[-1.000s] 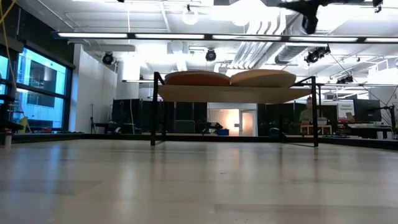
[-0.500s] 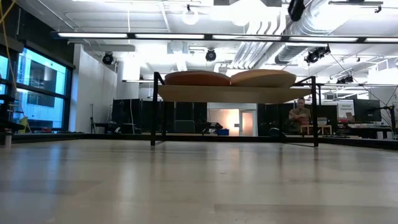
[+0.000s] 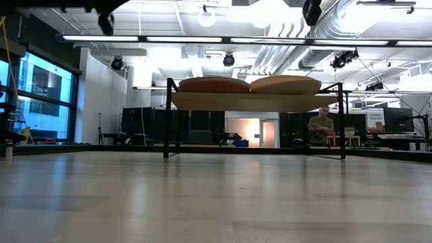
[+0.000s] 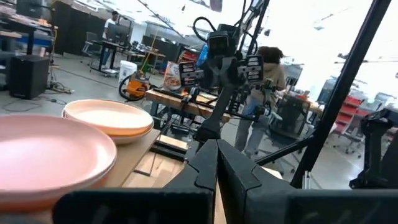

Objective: Place and stack plates onto a shelf
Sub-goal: Return to Home Position

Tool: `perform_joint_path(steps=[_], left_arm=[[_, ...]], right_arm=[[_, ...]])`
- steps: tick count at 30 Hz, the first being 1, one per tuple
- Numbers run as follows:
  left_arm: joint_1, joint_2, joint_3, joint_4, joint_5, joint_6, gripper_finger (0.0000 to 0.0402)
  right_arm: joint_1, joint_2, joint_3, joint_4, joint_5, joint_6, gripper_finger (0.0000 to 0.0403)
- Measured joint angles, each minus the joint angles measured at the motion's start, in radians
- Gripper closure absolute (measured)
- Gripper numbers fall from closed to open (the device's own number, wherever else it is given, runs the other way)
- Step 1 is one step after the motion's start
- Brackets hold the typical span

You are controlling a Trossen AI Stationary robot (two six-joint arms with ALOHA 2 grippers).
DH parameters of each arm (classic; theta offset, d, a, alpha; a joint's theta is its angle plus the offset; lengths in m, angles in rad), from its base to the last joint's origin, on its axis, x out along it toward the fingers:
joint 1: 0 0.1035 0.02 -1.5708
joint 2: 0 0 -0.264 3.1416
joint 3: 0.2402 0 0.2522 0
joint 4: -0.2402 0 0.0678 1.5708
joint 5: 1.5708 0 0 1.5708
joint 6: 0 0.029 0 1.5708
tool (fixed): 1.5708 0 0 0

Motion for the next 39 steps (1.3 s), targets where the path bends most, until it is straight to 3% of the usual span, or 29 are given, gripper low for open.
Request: perform_joint_path(steps=[8, 16, 22, 30, 34, 39], left_arm=[[0.017, -0.185, -0.219, 0.117, 0.028, -0.061, 0.0401], [0.017, -0.281, -0.416, 0.278, 0.005, -0.103, 0.0401], [0.017, -0.298, -0.423, 0.237, -0.010, -0.123, 0.0401], [0.017, -0.297, -0.423, 0.179, -0.003, -0.174, 0.0401], [0.017, -0.297, -0.423, 0.143, -0.003, -0.171, 0.0401], [0.017, -0.297, -0.423, 0.122, -0.003, -0.173, 0.0401]], right_arm=[[0.000, -0.010, 0.000, 0.008, -0.001, 0.084, 0.0403], [0.000, -0.011, 0.000, 0.006, -0.010, 0.158, 0.0403], [0.000, -0.012, 0.000, 0.006, -0.055, 0.220, 0.0403], [0.038, -0.032, -0.001, -0.133, -0.136, 0.116, 0.0403], [0.094, -0.081, -0.001, -0.245, -0.127, 0.053, 0.0403], [0.167, -0.204, -0.036, -0.297, -0.025, -0.014, 0.0403]])
